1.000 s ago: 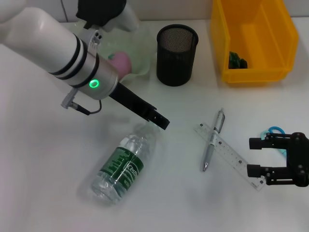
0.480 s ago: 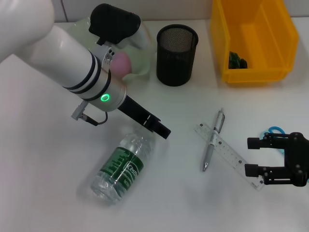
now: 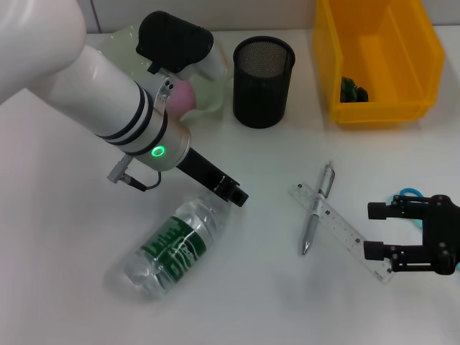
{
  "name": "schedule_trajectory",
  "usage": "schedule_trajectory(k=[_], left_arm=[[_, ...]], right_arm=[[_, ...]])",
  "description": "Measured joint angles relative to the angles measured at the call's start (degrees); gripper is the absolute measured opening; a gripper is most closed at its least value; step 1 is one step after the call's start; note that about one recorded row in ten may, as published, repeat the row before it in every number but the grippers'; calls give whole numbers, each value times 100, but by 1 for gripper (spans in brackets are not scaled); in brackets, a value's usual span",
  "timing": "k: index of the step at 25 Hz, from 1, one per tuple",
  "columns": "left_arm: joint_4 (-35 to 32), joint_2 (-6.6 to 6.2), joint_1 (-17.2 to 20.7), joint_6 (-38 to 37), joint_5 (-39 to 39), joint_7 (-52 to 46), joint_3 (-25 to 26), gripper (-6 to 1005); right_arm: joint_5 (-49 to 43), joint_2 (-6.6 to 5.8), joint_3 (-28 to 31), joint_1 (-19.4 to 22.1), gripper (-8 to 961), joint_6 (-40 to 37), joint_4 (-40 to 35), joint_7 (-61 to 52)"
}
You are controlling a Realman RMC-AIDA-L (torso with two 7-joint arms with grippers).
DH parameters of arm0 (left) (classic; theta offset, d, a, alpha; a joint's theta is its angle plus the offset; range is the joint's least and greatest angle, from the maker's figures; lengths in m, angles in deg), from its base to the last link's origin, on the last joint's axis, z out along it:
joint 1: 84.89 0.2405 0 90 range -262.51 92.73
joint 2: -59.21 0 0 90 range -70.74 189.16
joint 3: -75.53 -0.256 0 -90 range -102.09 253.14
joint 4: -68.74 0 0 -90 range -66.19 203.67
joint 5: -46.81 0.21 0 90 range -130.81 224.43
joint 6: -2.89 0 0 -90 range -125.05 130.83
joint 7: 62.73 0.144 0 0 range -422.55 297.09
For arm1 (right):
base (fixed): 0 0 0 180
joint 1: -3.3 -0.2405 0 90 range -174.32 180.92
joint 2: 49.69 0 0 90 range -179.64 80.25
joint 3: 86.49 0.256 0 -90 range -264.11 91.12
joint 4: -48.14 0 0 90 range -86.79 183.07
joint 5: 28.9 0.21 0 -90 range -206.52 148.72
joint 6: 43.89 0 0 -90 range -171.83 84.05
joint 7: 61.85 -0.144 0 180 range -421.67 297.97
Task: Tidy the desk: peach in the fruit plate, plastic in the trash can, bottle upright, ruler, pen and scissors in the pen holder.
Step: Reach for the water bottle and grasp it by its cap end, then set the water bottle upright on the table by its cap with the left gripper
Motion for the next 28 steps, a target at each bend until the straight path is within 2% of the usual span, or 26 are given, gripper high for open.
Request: schedule_trajectory(k=[3, 8, 11, 16, 17, 18, 22, 23, 25, 28], left_arm=[[-130, 0, 70, 23, 2, 15, -46, 533], [-217, 0, 120, 24, 13, 70, -90, 439], [-638, -5, 347, 17, -2, 132, -122, 439], [-1921, -33, 1064, 14, -182, 383, -63, 439], [-1921, -33, 1064, 14, -182, 383, -63, 439], [-2205, -44, 1293, 18, -389, 585, 50, 438], [-2321, -51, 1558, 12, -884, 1074, 285, 438], [-2328, -52, 1784, 20, -1392, 1577, 463, 438], [-2327, -53, 2000, 31, -1850, 2103, 614, 438], [-2320, -53, 2117, 34, -2101, 2395, 710, 440]], right_arm=[[1, -1, 0, -1, 748, 22, 61, 0], [26, -29, 17, -7, 749, 24, 118, 0], [34, -29, 71, -4, 749, 25, 119, 0], [23, -6, 71, -24, 749, 25, 126, 0], [24, -2, 71, -26, 749, 24, 126, 0], [30, 1, 71, -26, 749, 23, 127, 0], [36, 17, 71, -39, 749, 22, 127, -1], [36, 21, 71, -41, 749, 22, 127, -4], [36, 25, 71, -43, 749, 21, 127, -25], [38, 38, 71, -56, 749, 7, 127, -77]])
